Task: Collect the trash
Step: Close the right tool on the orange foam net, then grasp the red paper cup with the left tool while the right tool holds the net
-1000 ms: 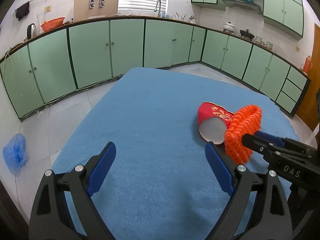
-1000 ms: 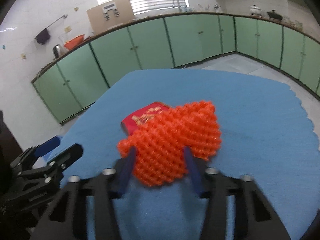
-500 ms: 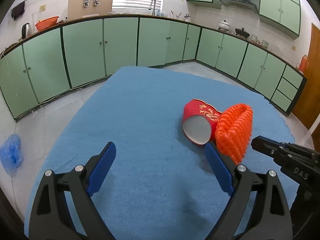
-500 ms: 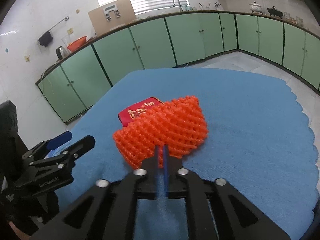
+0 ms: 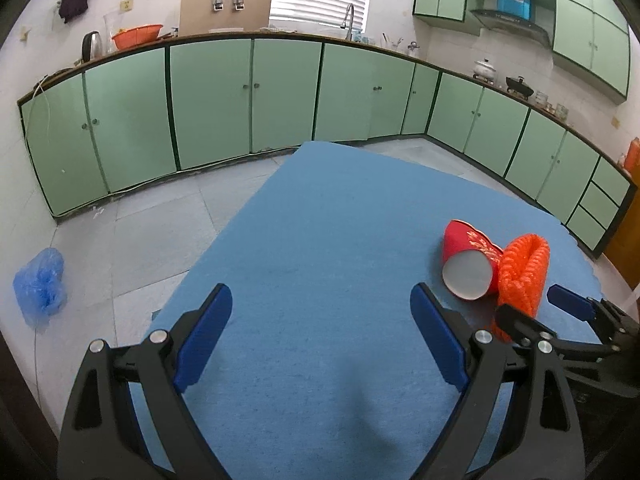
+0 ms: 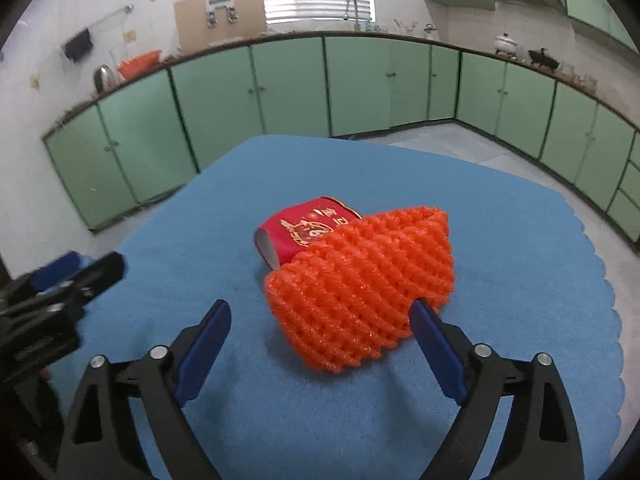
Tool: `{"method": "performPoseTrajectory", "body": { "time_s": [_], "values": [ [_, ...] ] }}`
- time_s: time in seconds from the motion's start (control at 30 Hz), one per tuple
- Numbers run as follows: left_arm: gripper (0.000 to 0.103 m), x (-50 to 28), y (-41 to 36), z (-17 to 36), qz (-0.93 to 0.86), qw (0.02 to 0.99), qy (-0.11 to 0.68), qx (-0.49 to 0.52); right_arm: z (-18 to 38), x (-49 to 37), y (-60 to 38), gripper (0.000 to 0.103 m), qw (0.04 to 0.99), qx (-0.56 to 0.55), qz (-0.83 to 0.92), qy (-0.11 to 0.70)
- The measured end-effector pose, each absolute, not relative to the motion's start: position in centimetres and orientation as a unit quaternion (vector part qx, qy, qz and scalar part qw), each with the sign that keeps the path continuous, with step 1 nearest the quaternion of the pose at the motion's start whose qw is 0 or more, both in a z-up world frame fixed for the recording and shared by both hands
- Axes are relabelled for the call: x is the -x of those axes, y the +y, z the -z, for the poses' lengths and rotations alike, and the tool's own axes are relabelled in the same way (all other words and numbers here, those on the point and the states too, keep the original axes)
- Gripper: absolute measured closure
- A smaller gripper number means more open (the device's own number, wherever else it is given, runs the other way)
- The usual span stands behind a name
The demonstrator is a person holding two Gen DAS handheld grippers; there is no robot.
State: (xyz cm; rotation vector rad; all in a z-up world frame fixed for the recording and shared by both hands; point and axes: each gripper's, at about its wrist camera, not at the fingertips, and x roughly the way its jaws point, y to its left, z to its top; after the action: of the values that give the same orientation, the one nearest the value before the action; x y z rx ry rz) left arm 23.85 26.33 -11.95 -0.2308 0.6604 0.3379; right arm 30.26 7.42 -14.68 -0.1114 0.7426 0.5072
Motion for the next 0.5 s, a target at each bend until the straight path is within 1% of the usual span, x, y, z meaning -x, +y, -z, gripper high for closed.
{"method": "performPoseTrajectory", "body": {
  "time_s": [0.07, 0.1, 0.23, 0.27, 0.3, 0.37, 0.5],
  "values": [
    [0.015, -24.0, 26.3, 12.0, -0.161, 0.926, 0.323, 0.113, 15.3, -30.7, 7.5, 0.016, 0.902, 0.056, -0.225, 0.365],
    [0.015, -24.0, 26.4, 12.0, -0.16, 0.926, 0.323, 0.113, 15.5, -30.9, 7.3, 0.026, 0.901, 0.053, -0.221, 0.369],
    [0.015, -24.2, 26.1, 12.5, -0.152, 0.926, 0.327, 0.115, 16.1, -31.5, 5.9, 0.053, 0.894, 0.025, -0.229, 0.385],
    [0.015, -24.3, 25.9, 12.6, -0.151, 0.926, 0.328, 0.115, 16.1, -31.5, 5.5, 0.065, 0.893, 0.021, -0.235, 0.384],
    [0.015, -24.5, 25.7, 12.7, -0.148, 0.926, 0.329, 0.115, 16.0, -31.6, 5.3, 0.073, 0.891, 0.02, -0.239, 0.385],
    [0.015, -24.8, 25.2, 12.8, -0.142, 0.926, 0.331, 0.114, 15.9, -31.6, 4.5, 0.078, 0.892, 0.016, -0.241, 0.382],
    [0.015, -25.5, 23.8, 13.0, -0.124, 0.927, 0.337, 0.11, 15.1, -31.4, 2.7, 0.08, 0.9, 0.01, -0.234, 0.368]
  ]
}}
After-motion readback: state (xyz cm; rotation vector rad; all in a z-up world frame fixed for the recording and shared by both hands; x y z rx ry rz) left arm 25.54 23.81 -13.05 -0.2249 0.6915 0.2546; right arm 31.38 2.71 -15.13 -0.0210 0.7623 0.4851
